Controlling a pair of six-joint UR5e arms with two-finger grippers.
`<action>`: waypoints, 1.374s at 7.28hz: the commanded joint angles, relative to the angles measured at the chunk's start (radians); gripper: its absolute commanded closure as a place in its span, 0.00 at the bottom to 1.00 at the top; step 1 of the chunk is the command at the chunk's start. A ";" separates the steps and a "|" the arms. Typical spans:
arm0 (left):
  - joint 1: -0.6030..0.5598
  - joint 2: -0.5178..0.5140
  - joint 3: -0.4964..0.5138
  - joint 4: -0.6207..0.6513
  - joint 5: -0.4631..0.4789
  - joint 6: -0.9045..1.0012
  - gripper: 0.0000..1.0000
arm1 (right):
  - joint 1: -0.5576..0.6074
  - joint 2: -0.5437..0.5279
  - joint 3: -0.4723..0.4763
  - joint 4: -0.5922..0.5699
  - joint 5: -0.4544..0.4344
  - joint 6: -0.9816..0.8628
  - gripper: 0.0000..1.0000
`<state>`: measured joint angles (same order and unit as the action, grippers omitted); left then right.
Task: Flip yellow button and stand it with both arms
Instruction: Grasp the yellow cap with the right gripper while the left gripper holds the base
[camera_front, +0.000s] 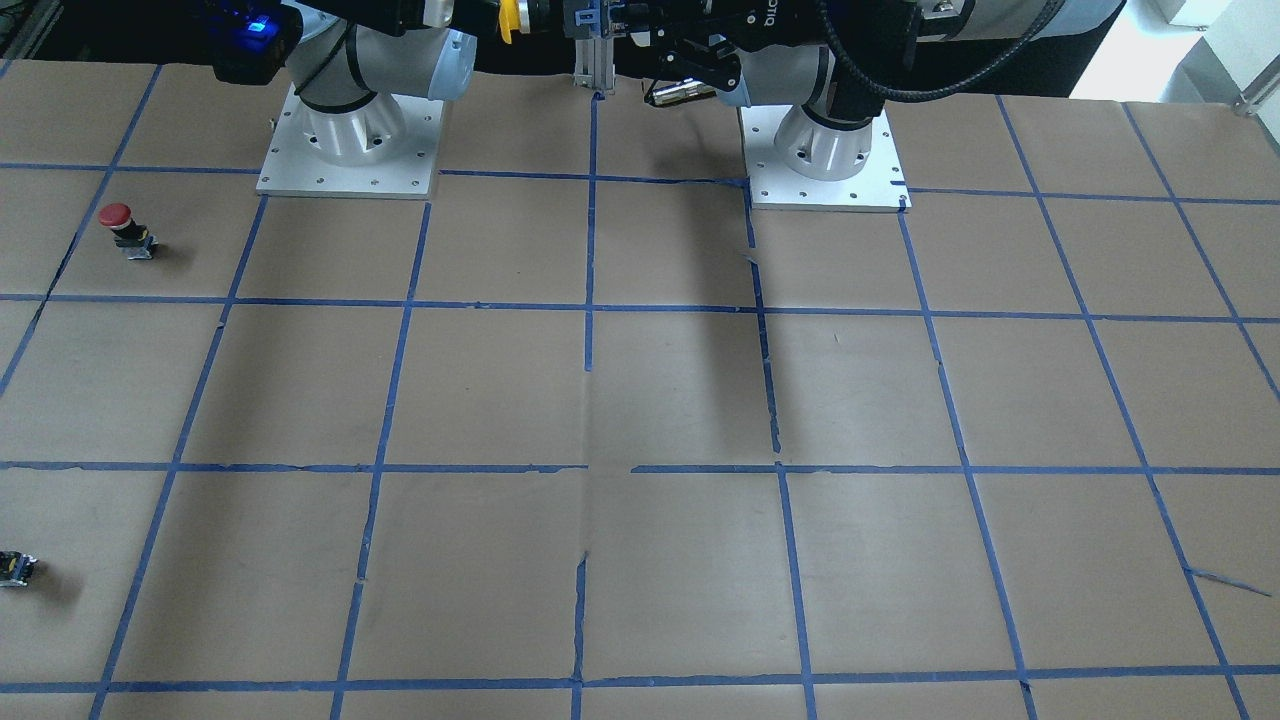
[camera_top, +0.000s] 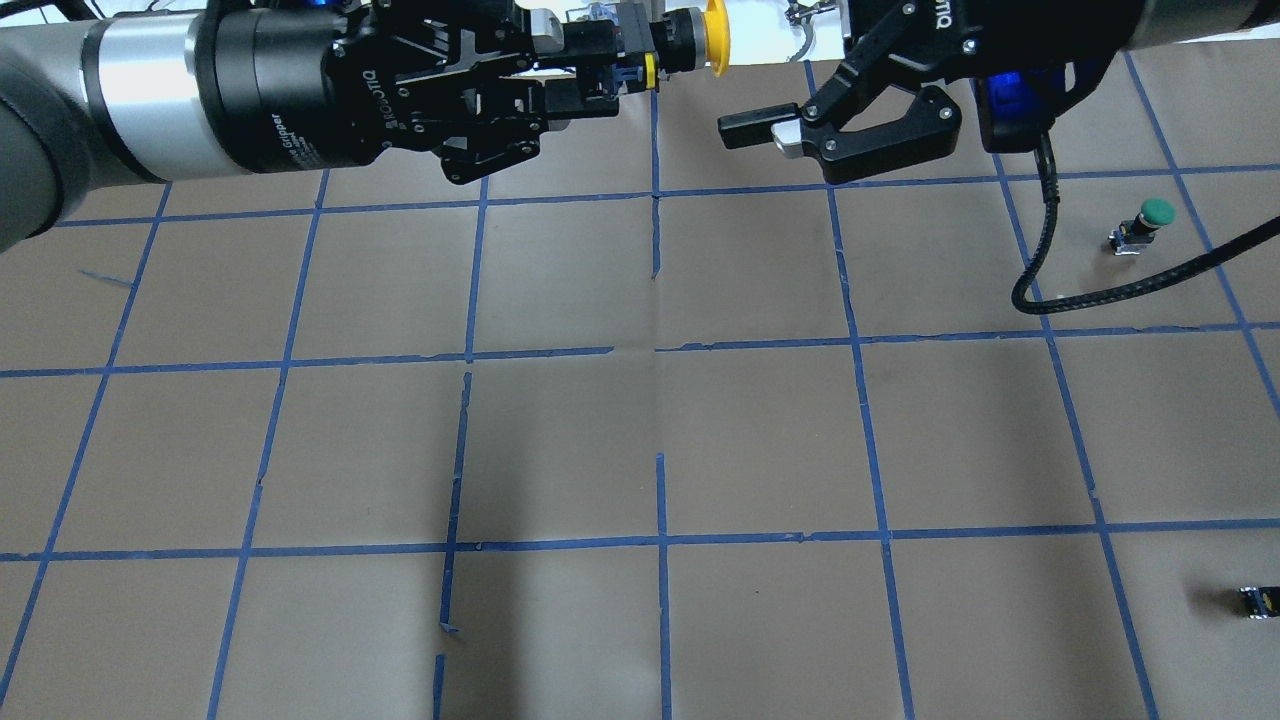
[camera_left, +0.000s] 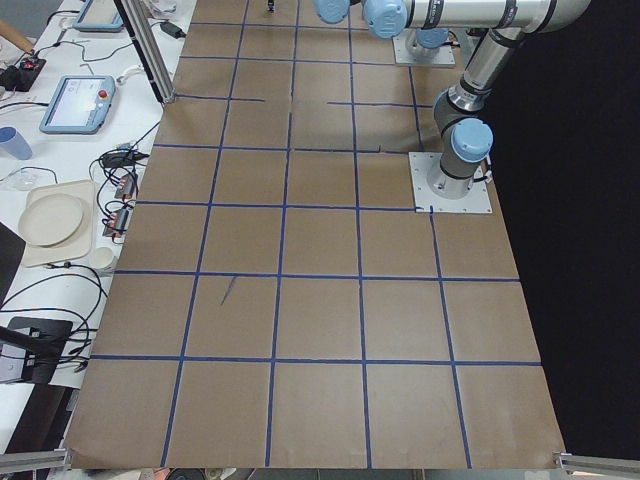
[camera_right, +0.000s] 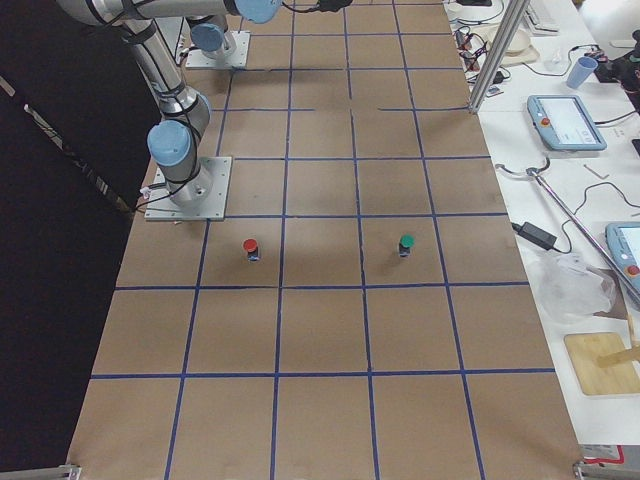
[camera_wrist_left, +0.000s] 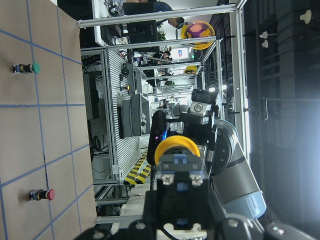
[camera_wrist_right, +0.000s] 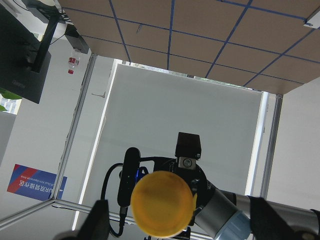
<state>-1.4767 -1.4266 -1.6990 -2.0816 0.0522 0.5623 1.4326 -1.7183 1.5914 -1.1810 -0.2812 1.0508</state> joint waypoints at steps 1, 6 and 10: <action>-0.001 0.000 -0.001 0.000 -0.006 -0.004 0.89 | 0.006 0.000 0.004 -0.016 0.002 0.024 0.00; -0.001 0.000 -0.001 0.000 -0.008 -0.005 0.89 | 0.008 0.000 0.004 -0.014 0.007 0.035 0.48; -0.002 0.003 0.002 0.000 0.001 -0.009 0.46 | 0.006 0.000 0.004 -0.011 0.029 0.043 0.68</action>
<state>-1.4787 -1.4247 -1.6987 -2.0815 0.0479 0.5554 1.4392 -1.7181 1.5954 -1.1920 -0.2693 1.0897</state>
